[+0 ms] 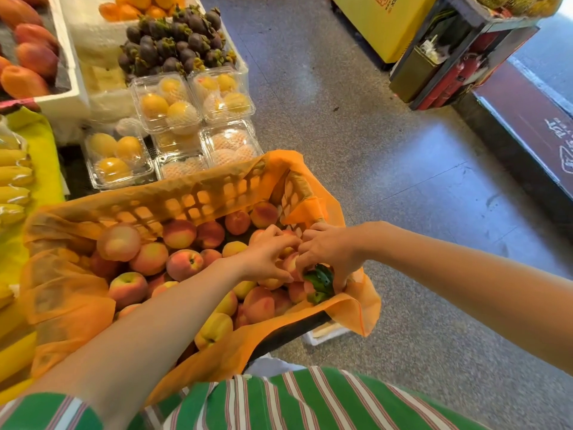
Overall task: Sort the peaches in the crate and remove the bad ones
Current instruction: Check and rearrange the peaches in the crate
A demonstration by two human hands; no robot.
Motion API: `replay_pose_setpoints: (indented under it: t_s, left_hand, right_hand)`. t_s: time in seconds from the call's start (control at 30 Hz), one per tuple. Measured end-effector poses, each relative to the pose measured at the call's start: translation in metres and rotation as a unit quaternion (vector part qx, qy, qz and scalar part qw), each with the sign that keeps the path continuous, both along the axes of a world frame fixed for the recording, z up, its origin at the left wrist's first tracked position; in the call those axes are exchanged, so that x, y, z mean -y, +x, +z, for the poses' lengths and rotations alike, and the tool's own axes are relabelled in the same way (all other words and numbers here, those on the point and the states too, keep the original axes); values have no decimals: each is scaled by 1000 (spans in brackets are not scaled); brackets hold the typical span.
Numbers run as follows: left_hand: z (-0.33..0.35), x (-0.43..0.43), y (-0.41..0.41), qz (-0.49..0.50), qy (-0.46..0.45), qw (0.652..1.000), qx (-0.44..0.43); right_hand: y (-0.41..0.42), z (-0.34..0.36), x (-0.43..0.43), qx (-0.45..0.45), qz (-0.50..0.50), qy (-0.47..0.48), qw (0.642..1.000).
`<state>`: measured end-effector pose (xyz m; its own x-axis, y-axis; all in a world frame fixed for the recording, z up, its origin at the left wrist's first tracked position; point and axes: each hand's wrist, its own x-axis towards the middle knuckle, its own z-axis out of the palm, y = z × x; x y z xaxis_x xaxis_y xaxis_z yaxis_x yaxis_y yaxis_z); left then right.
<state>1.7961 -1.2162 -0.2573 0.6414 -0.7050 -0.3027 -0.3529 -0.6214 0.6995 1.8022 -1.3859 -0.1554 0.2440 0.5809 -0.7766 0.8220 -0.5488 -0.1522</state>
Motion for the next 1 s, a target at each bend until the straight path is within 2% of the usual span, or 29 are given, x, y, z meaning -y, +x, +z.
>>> replay_pose_setpoints:
  t_s: [0.23, 0.37, 0.5, 0.6, 0.73, 0.83, 0.93, 1.0]
  left_hand:
    - [5, -10, 7, -49, -28, 996, 73]
    - [12, -36, 12, 16, -71, 997, -16]
    - [17, -53, 7, 45, -67, 994, -77]
    - [19, -61, 1, 69, -80, 988, -112]
    - [25, -71, -7, 98, -96, 980, -141]
    - [30, -87, -13, 159, -121, 959, -199]
    - [37, -102, -21, 228, -173, 924, -253]
    - [42, -112, -27, 261, -205, 901, -280]
  right_hand:
    - [-1, 0, 3, -16, -20, 16, 1000]
    - [0, -4, -1, -12, 5, -21, 1000]
    - [-2, -5, -8, -7, 39, -72, 997]
    - [-2, -9, -11, -11, 29, -86, 996]
    - [-4, -6, -10, -39, -37, -86, 995]
    - [-3, 9, -11, -62, -131, 0, 989]
    - [7, 18, -12, -106, -297, 104, 943]
    - [11, 20, -17, -140, -360, 142, 911]
